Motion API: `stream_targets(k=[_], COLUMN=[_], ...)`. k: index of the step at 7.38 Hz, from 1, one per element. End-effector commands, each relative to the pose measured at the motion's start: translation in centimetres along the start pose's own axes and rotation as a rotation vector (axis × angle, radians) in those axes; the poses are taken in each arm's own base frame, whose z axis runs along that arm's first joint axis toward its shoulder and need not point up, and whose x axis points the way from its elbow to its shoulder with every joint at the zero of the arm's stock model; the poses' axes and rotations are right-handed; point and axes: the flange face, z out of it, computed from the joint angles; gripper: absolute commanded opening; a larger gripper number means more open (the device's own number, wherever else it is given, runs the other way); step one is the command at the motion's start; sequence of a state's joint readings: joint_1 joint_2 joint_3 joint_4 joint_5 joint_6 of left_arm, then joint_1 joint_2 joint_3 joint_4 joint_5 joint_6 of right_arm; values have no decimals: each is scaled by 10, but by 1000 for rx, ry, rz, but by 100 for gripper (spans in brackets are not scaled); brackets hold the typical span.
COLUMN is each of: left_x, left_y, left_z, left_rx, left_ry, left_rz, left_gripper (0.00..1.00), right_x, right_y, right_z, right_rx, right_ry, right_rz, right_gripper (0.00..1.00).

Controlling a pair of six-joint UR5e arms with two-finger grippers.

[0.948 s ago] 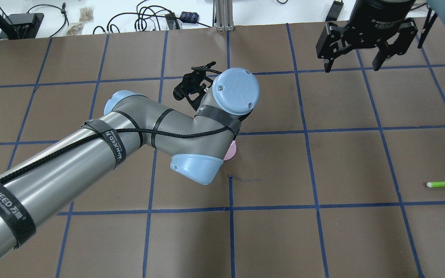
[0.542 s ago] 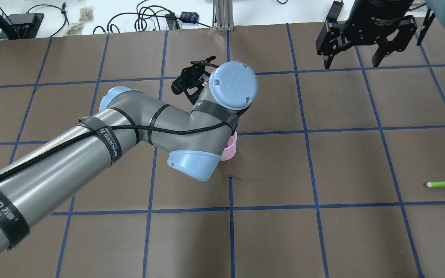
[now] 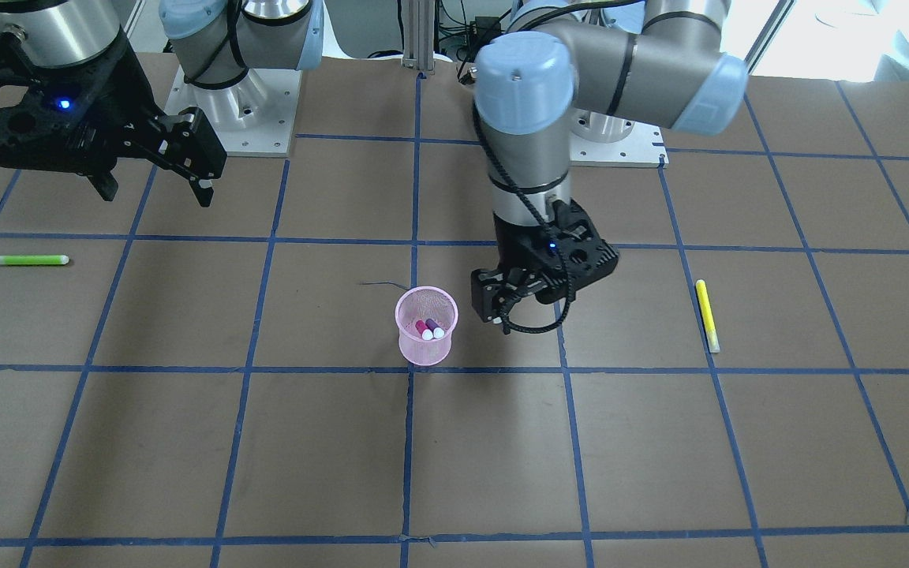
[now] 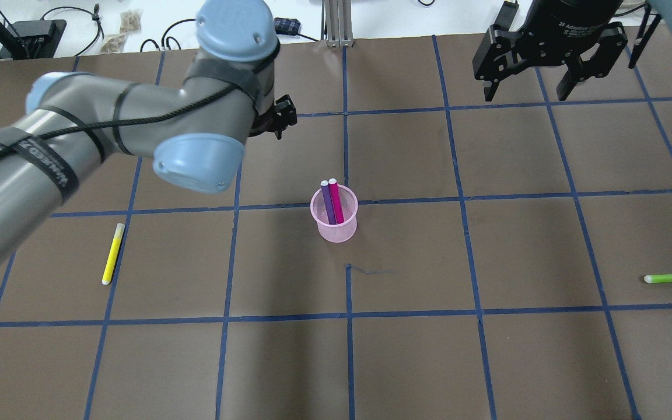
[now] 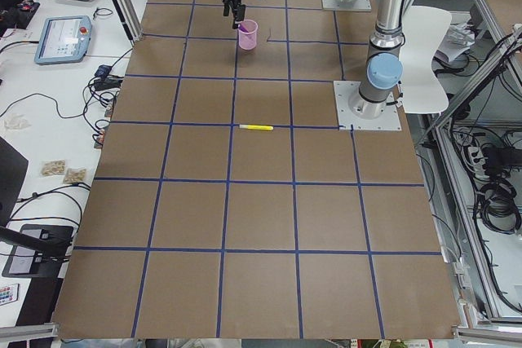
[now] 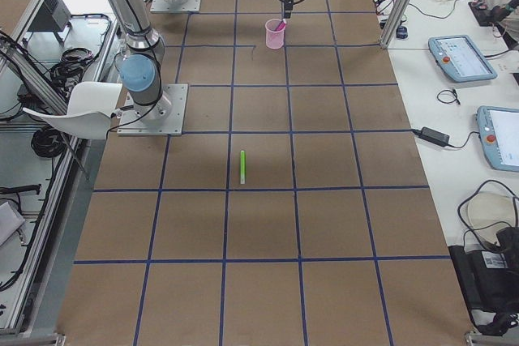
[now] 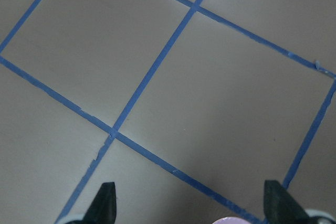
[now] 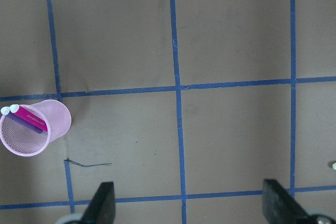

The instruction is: Insert purple and pink pens into pink cup

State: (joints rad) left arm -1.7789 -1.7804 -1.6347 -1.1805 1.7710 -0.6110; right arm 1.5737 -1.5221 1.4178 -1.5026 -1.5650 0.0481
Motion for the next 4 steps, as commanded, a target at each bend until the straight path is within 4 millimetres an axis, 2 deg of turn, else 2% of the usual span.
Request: stream_targets(k=[1, 2, 4], left_x=[-71, -94, -115], left_y=[-53, -55, -46], left_z=[-40, -49, -64], left_rx=[-102, -131, -156], left_ry=[58, 67, 62], left_rz=[151, 279, 300], left_gripper=[100, 100, 100], right_x=[1, 5, 5], right_y=[0, -1, -1], right_z=[-6, -4, -1], right_rx=[13, 8, 4], right_ry=[5, 45, 50], right_rz=[-25, -27, -19], right_gripper=[100, 100, 100])
